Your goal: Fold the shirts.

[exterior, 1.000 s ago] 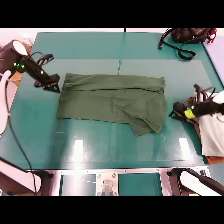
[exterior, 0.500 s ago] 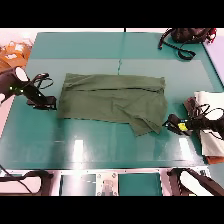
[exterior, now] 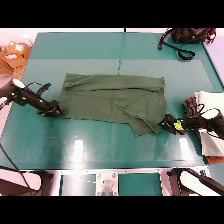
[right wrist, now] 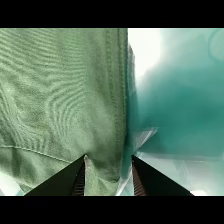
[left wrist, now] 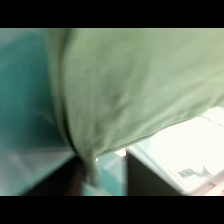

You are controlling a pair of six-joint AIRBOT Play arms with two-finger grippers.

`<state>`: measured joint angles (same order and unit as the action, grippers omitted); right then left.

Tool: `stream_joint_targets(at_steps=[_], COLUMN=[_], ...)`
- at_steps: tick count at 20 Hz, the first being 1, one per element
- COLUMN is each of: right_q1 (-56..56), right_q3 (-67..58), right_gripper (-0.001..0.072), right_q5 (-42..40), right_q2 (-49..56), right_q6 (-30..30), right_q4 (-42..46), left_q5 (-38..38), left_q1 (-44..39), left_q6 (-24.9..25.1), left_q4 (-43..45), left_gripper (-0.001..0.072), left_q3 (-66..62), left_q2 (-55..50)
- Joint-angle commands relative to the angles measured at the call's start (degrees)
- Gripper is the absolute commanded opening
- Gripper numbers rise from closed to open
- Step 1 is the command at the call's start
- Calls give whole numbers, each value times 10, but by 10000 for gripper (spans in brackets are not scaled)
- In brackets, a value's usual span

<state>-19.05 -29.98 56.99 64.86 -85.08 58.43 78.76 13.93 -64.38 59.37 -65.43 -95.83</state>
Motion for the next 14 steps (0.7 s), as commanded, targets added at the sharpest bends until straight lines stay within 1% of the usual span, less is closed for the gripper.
stream_joint_targets(at_steps=[1, 2, 4, 5, 6, 7, 8, 9, 10, 11, 13, 14], right_q1=[0, 0, 0, 0, 0, 0, 0, 0, 0, 0, 0, 0], right_q3=[0, 0, 0, 0, 0, 0, 0, 0, -6, -27, -109, -167], right_gripper=[354, 353, 349, 300, 282, 220, 106, 18, 19, 19, 18, 18], right_q5=[-6, -7, -16, -19, -19, -19, -15, -12, -3, 18, 73, 99], right_q2=[4, 4, 4, 5, 10, 17, 23, 24, 24, 23, 4, -15], right_q6=[8, 13, 28, 41, 50, 62, 80, 110, 132, 145, 146, 135], right_q4=[-2, -10, -36, -51, -67, -80, -98, -130, -162, -185, -189, -189], left_q5=[29, 33, 34, 35, 35, 34, 37, 46, 60, 78, 104, 113], left_q1=[6, 6, 6, 6, 6, 6, 6, 6, 6, 6, 6, 6], left_q6=[59, 64, 63, 63, 62, 62, 60, 57, 43, 39, 21, 13], left_q4=[-87, -88, -87, -88, -88, -88, -88, -89, -90, -92, -93, -99], left_gripper=[126, 24, 24, 25, 24, 24, 24, 24, 23, 23, 23, 23], left_q3=[-4, -10, -18, -21, -22, -22, -22, -26, -34, -47, -83, -105], left_q2=[-29, -29, -29, -29, -29, -29, -29, -28, -25, -17, 24, 57])
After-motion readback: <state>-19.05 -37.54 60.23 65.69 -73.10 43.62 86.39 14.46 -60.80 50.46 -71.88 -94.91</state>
